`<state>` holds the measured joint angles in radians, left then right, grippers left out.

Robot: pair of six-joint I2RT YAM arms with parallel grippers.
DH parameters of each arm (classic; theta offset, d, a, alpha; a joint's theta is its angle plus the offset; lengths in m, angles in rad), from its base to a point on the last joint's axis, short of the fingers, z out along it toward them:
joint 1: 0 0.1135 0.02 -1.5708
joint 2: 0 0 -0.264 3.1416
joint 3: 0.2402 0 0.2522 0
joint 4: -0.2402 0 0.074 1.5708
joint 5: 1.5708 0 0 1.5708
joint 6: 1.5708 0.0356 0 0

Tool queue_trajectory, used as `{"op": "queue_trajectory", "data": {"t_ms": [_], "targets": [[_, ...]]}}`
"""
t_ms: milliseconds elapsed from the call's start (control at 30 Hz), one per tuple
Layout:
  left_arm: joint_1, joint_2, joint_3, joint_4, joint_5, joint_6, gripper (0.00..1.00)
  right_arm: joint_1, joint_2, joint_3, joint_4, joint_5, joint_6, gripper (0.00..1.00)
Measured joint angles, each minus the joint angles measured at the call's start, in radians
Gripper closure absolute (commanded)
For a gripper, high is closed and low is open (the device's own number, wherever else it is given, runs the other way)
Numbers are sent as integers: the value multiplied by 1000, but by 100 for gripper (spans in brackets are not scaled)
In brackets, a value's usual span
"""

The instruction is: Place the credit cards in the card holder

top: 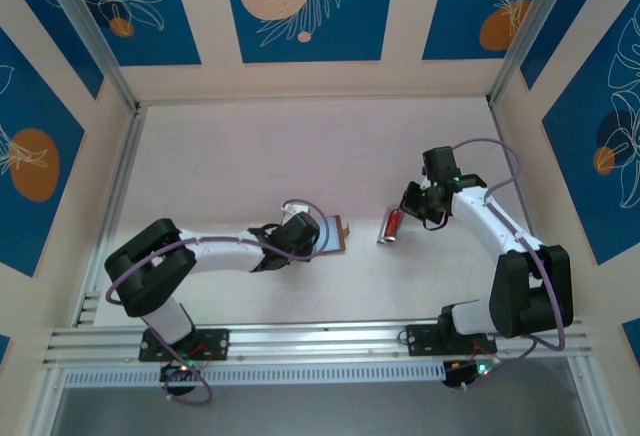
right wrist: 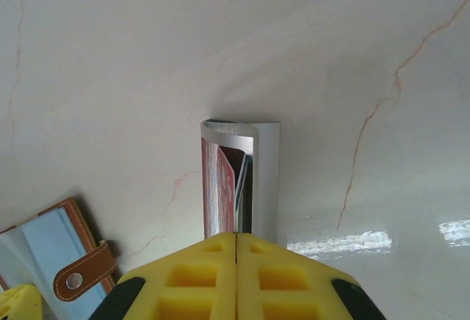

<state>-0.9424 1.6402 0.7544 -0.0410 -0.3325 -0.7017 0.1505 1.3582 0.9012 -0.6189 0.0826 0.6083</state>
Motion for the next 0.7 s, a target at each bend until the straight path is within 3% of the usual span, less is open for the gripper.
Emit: {"op": "queue_trajectory", "data": {"t_ms": [233,700], "targets": [[1,0,0,0,0,-4,91,0,-1,0,-1,1,2,97],[2,5,0,10,0,-6,91,1,1,0,-4,17,2,79]]}}
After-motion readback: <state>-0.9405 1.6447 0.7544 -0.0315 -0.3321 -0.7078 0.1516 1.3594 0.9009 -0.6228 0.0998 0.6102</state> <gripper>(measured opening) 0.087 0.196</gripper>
